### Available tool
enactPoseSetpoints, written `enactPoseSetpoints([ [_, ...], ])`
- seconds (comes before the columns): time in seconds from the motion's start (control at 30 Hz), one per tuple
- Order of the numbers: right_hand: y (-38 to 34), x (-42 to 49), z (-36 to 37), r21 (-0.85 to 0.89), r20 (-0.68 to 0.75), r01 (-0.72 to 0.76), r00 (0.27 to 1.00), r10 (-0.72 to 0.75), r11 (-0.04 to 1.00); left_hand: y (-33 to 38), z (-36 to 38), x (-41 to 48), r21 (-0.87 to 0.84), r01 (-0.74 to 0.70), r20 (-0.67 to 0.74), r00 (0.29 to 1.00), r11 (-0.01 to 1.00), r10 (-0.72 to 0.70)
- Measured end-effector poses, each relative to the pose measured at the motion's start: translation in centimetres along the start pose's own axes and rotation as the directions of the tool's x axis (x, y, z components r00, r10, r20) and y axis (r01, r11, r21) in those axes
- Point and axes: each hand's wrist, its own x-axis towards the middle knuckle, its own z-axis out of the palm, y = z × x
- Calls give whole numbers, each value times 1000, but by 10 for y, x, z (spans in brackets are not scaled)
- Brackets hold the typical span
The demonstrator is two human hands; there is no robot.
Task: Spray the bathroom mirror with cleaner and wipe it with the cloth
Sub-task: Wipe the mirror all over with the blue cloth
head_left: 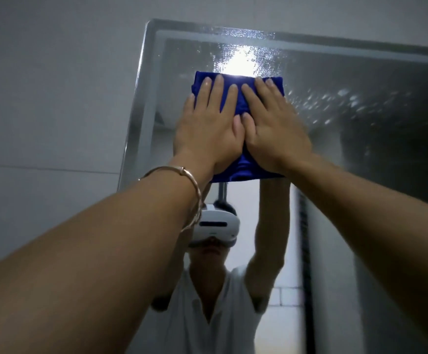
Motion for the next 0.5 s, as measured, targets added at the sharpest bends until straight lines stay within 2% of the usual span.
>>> enactPoseSetpoints([
  [0.13,-8,-13,3,53,-31,-62,997,64,997,4,2,-14,-16,14,-35,999,1000,-14],
  [0.37,-14,-78,9,105,-101,-133,984,144,986,24,14,-60,-31,-73,-111,991,997,69],
  [0.5,-12,-111,15,123,-143,-154,975,171,980,38,18,-84,-24,-112,-93,990,993,110],
])
